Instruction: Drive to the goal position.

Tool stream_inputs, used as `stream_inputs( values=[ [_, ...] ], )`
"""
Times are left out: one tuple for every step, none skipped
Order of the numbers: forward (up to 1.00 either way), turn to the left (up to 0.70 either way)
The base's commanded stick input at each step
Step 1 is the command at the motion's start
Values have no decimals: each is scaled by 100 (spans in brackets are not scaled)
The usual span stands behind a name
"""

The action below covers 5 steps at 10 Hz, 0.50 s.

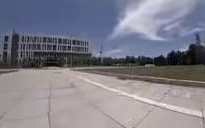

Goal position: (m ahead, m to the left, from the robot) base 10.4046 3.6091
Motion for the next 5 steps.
stream_inputs(
  values=[
    [100,32],
    [100,40],
    [100,40],
    [100,40],
    [100,40]
  ],
)
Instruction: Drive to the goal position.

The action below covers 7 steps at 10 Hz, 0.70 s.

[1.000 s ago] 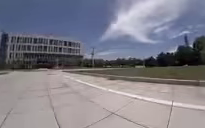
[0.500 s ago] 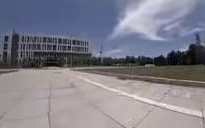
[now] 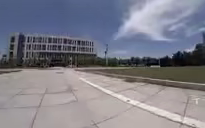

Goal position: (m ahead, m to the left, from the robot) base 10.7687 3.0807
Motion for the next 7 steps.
stream_inputs(
  values=[
    [100,40],
    [100,40],
    [100,31],
    [100,0],
    [100,0],
    [100,0],
    [100,0]
  ],
)
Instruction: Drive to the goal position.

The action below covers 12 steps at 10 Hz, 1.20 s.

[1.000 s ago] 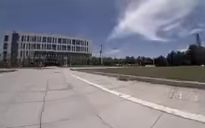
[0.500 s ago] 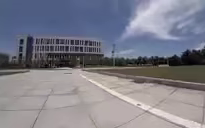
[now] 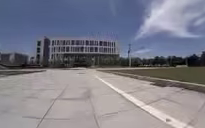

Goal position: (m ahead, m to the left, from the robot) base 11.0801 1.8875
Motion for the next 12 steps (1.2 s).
stream_inputs(
  values=[
    [100,0],
    [100,0],
    [100,0],
    [100,0],
    [100,1],
    [100,21],
    [100,35],
    [100,15],
    [100,0],
    [100,0],
    [100,0],
    [100,0]
  ],
)
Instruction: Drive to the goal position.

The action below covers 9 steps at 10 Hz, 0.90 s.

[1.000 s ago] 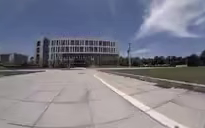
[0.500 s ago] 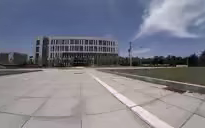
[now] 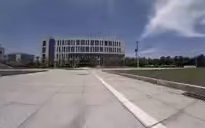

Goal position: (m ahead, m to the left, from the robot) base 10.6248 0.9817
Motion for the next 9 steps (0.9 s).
stream_inputs(
  values=[
    [100,0],
    [100,0],
    [100,0],
    [100,0],
    [100,0],
    [100,6],
    [100,34],
    [100,15],
    [100,0]
  ],
)
